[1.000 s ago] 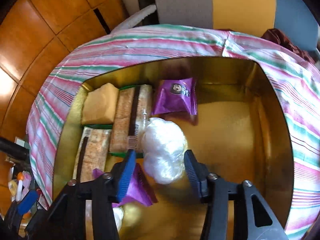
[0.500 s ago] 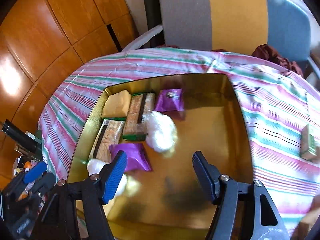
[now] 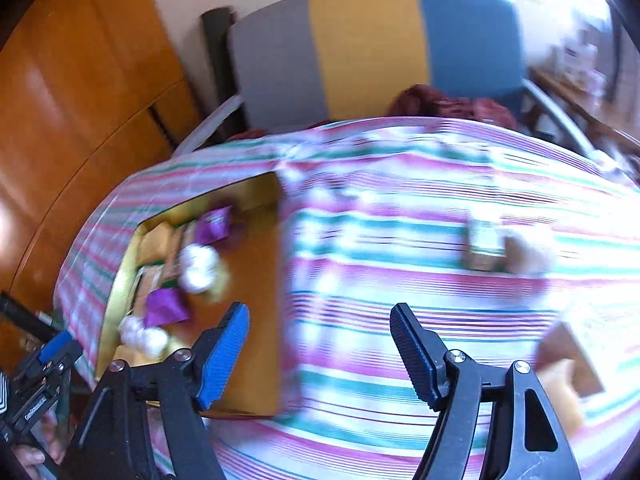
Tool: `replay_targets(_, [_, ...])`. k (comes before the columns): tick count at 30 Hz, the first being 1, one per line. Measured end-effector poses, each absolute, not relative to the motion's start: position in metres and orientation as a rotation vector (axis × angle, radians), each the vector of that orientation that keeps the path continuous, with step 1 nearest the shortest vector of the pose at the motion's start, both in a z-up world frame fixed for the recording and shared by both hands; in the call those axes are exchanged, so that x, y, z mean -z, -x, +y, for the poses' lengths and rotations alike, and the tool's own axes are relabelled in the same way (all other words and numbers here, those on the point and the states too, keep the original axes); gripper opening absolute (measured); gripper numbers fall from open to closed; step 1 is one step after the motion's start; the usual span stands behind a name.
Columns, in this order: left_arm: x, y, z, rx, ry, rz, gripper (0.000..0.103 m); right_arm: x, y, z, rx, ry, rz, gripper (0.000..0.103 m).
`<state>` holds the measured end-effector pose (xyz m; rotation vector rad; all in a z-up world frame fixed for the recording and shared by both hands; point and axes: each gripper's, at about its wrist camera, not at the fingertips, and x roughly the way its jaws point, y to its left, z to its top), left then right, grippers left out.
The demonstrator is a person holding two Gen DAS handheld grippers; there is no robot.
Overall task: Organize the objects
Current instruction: 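Move the left gripper to the yellow sponge and grasp it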
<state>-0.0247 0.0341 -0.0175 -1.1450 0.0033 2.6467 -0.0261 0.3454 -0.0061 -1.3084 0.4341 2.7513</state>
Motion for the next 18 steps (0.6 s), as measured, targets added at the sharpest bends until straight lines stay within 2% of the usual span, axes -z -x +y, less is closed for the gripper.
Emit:
replay_targets(11, [0.014, 0.020, 0.083, -2.556, 1.116, 0.133, 0.054, 0.002, -0.037, 0.477, -2.487, 1.084, 0.578, 0.080])
replay_targets(18, [0.013, 0.018, 0.126, -2.492, 1.095, 0.234, 0.054, 0.032, -0.079, 0.545, -2.252, 0.934, 0.873, 0.081])
